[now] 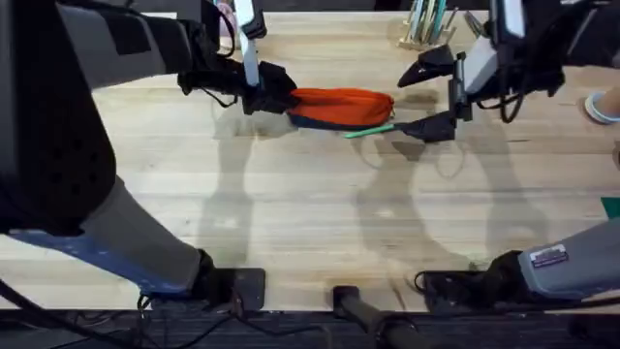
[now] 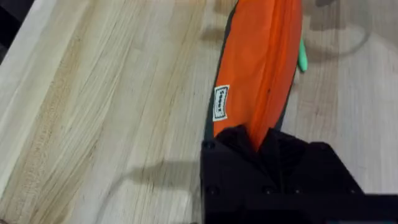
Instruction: Unzip the bag, pick up the pens from the table one at a time and place them inside, then zip the bag closed.
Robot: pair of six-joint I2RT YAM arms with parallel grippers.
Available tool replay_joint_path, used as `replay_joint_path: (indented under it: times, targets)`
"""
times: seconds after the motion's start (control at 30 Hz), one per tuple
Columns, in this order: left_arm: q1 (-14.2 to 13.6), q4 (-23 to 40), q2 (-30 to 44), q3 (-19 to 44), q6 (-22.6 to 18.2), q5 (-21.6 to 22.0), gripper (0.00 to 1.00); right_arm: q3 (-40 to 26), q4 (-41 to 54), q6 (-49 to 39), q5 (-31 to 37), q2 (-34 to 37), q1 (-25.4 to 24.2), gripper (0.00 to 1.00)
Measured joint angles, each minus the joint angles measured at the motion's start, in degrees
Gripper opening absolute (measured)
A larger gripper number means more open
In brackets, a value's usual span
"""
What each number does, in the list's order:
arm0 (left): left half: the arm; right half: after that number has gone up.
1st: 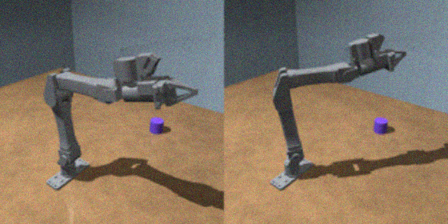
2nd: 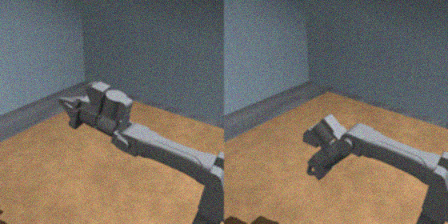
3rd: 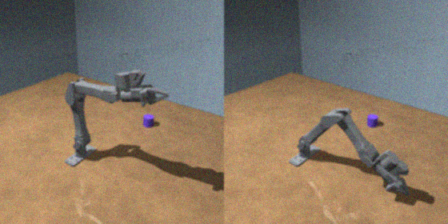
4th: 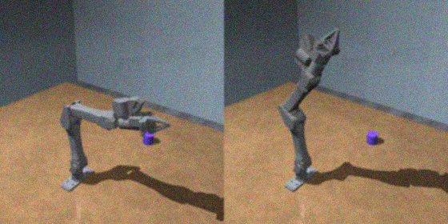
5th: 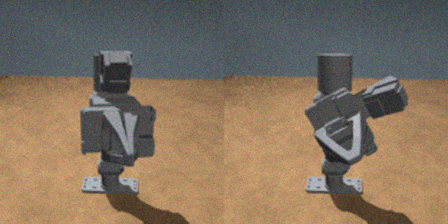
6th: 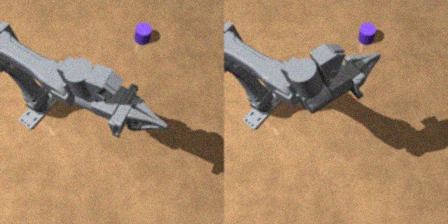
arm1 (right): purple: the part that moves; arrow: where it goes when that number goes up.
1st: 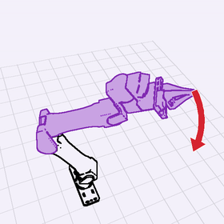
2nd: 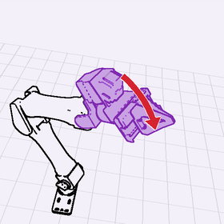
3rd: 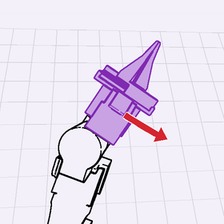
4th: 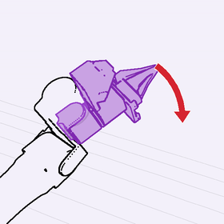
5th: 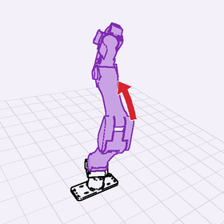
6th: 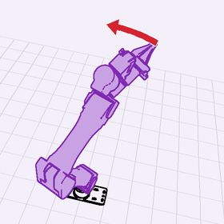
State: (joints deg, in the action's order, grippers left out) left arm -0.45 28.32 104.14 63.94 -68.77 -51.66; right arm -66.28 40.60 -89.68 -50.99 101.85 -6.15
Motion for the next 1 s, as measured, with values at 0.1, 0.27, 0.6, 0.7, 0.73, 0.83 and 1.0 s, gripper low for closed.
replay_joint_path:
  times: [0.1, 0.27, 0.6, 0.7, 0.73, 0.83, 1.0]
  targets:
    - [0.00, 0.00, 0.00, 0.00, 0.00, 0.00, 0.043, 0.00, -2.15, 1.05, 0.95, 0.71, 1.16, 0.943]
    - [0.00, 0.00, 0.00, 0.00, 0.00, 0.00, 0.043, 0.00, -4.16, 2.45, 1.72, 1.73, 2.56, 0.930]
    - [0.00, 0.04, 0.00, 0.00, 0.00, 0.00, 0.043, 0.00, -5.58, 4.17, 2.83, 3.40, 2.97, 0.486]
    - [0.00, 0.15, 0.00, 0.00, 0.00, -0.02, 0.043, 0.00, -5.75, 4.40, 3.38, 3.40, 2.97, 0.250]
    - [0.00, 0.15, 0.00, 0.00, 0.00, -0.02, 0.043, 0.00, -5.61, 4.43, 3.47, 3.40, 2.97, 0.166]
    - [0.00, 0.15, 0.00, 0.00, 0.00, -0.02, 0.043, 0.00, -5.51, 4.59, 3.63, 3.40, 2.97, 0.036]
    - [0.00, 0.22, 0.00, 0.00, 0.00, -0.02, 0.043, 0.00, -5.49, 4.65, 3.66, 3.40, 2.97, 0.032]
